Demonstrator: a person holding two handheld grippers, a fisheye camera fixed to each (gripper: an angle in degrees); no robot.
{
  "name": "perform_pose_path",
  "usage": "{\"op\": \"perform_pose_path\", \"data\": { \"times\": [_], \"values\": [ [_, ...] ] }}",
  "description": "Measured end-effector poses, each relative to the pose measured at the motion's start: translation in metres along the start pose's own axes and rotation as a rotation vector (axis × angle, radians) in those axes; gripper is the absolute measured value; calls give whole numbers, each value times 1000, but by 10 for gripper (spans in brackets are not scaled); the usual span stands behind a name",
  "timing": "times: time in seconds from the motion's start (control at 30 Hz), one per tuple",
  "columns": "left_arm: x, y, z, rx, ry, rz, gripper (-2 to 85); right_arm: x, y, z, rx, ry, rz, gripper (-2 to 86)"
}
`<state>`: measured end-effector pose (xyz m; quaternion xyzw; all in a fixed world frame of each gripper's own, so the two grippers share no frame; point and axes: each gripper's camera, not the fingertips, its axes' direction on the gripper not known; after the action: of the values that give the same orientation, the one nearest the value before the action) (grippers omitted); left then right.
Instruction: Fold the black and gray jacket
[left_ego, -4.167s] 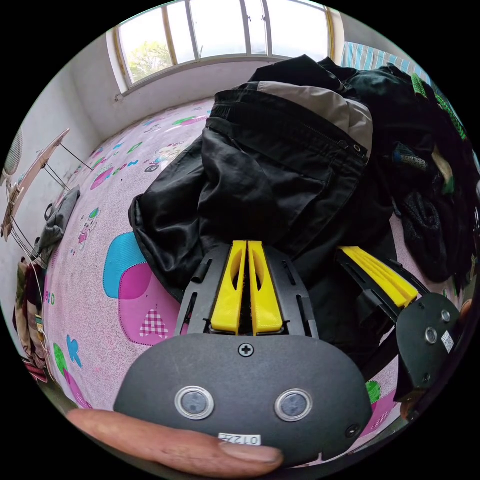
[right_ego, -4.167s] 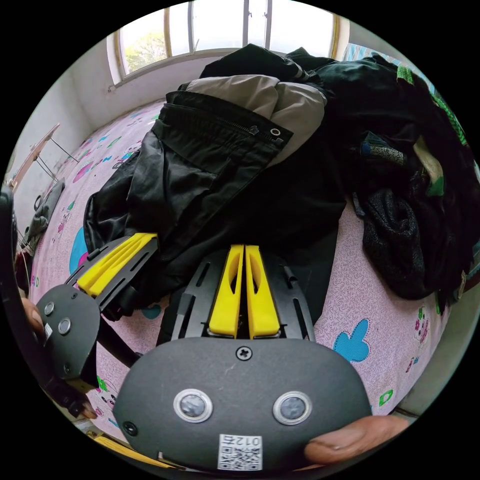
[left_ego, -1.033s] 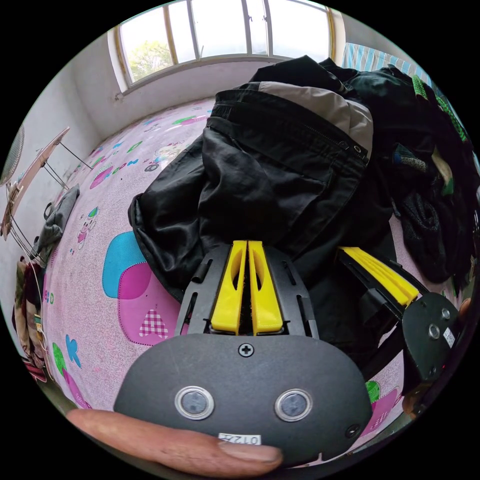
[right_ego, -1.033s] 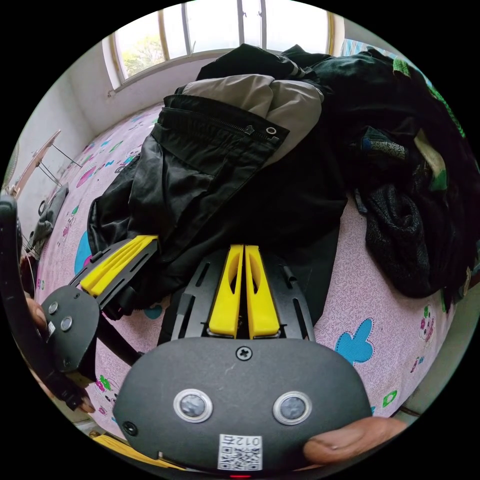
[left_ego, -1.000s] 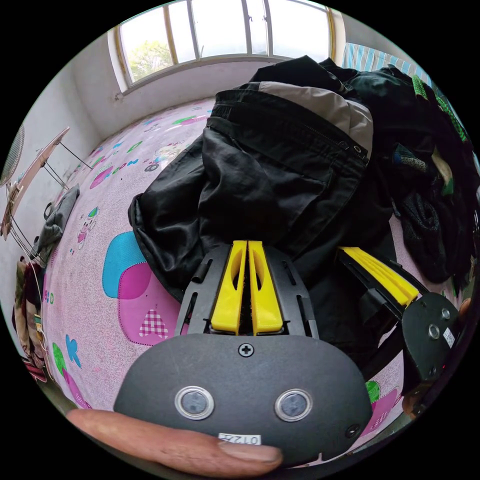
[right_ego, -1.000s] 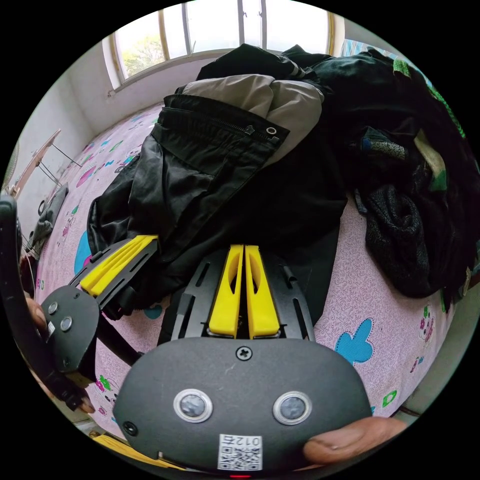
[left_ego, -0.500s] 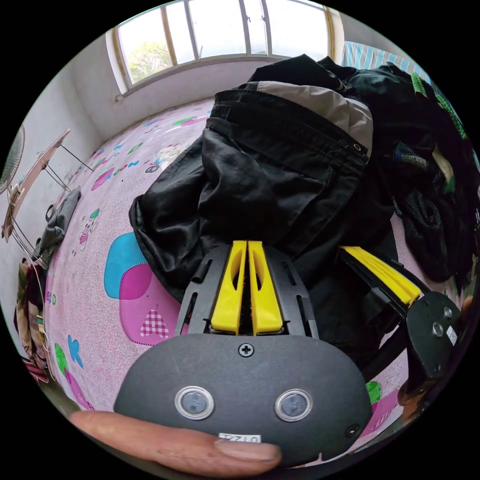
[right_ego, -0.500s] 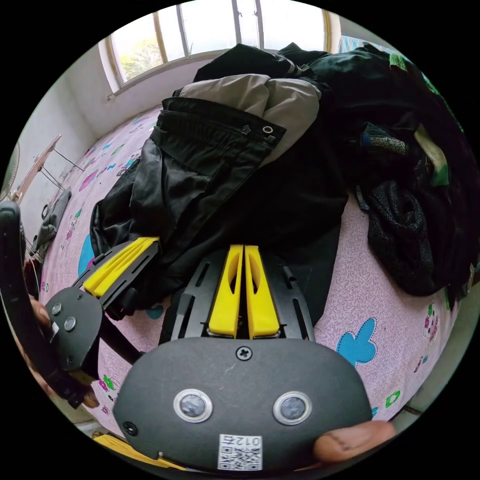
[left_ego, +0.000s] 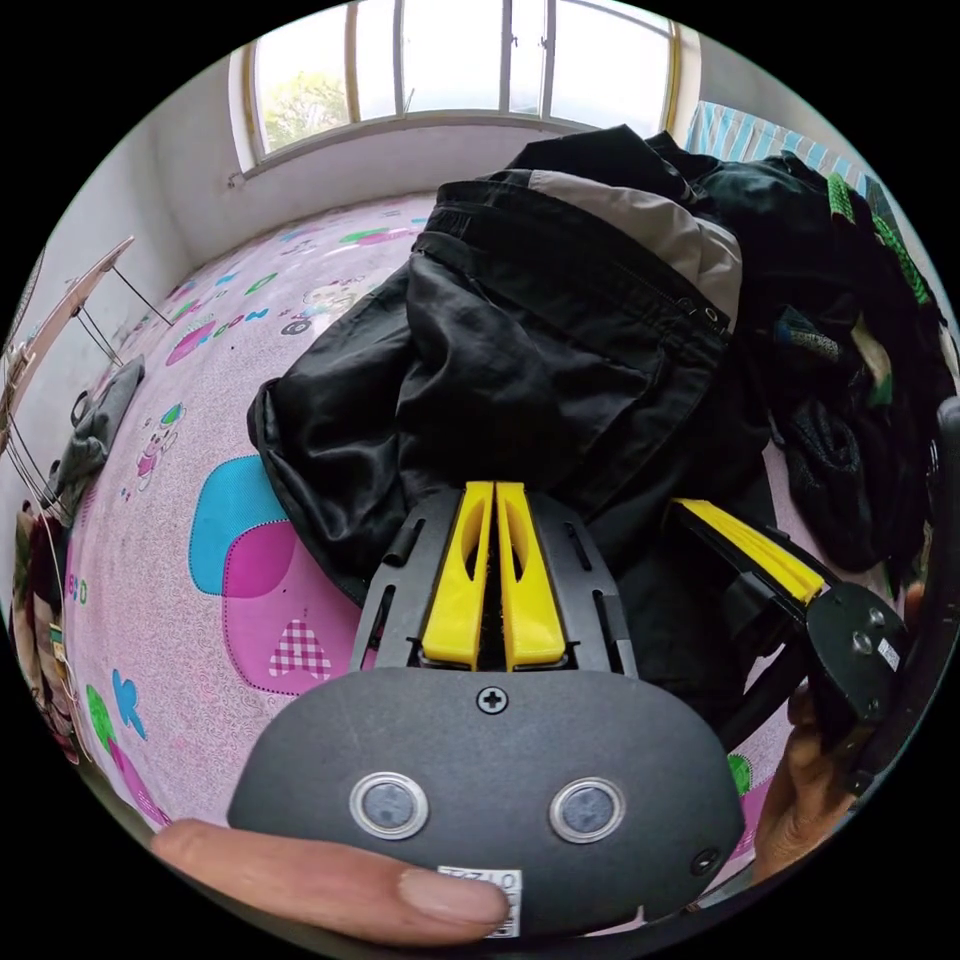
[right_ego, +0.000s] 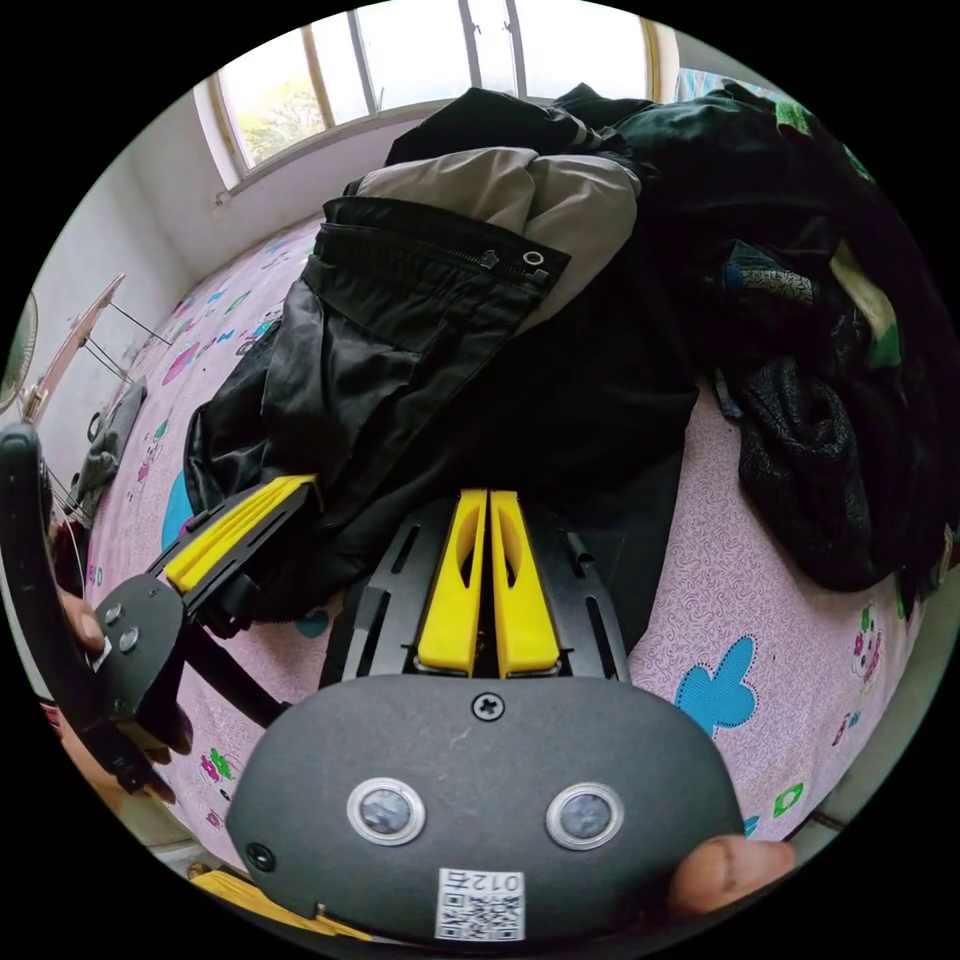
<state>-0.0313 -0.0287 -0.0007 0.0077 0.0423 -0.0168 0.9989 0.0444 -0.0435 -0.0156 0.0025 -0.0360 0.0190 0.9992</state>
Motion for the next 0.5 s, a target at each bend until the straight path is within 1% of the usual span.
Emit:
{"op": "perform_pose_path", "data": {
  "times": [0.17,0.4,0.5],
  "values": [
    [-22,-4,-1,-12,72,-44,0,10,-3,-7,3,-22,18,6],
    [-35,-9,-8,-25,81,-37,1,18,-6,-21,4,-3,11,5],
    [-36,-9,-13,-17,51,-20,3,30,-6,-28,5,-44,44,3]
  ]
}}
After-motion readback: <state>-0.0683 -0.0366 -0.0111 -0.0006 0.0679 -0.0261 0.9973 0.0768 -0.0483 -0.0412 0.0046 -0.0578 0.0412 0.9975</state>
